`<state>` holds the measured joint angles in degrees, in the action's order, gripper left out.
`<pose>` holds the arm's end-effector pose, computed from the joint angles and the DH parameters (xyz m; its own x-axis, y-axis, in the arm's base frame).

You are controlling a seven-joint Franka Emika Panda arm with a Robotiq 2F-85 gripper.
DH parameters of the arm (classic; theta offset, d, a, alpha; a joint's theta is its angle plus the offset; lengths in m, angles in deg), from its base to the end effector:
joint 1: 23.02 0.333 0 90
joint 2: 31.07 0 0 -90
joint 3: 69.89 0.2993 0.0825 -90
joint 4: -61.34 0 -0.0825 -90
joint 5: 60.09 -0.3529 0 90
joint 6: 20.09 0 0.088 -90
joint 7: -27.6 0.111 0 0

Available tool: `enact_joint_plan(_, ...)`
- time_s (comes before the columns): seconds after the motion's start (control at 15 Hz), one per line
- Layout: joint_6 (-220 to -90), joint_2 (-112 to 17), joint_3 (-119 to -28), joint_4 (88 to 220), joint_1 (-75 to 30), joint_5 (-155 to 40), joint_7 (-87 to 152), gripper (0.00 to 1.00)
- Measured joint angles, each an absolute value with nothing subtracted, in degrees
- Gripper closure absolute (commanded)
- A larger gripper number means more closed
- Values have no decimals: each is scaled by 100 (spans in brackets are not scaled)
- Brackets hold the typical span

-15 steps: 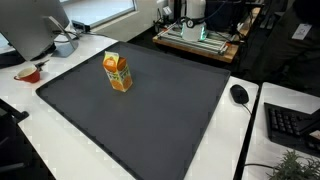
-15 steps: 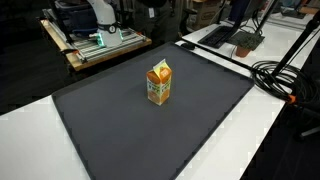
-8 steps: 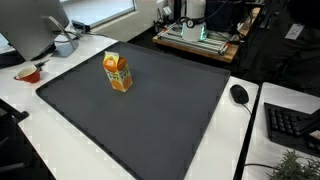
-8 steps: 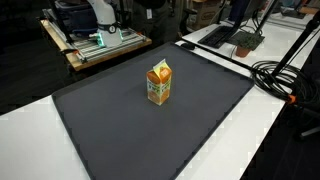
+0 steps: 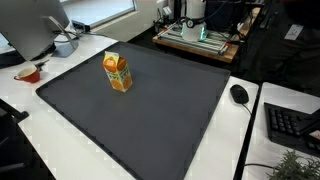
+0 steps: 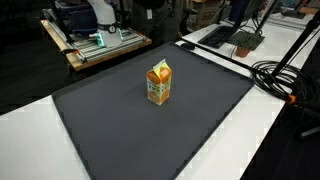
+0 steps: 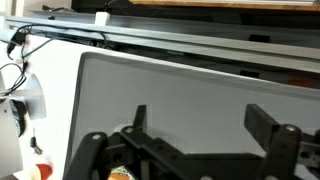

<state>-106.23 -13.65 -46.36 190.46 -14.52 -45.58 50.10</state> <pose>0.3363 0.1844 0.4483 0.9564 0.0828 -0.2799 0.2162 -0.8451 0.4889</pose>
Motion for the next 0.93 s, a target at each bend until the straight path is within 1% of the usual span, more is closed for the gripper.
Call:
enact_joint_plan(0.2, -10392, -2013, -4652, 18724, -1383, -4022, 4636, 0)
enact_joint_plan(0.47, -9746, -2921, -4736, 18198, -1303, -3013, 4357, 0)
enact_joint_plan(0.93, -8904, -4364, -5042, 17494, -888, -1597, 4186, 0)
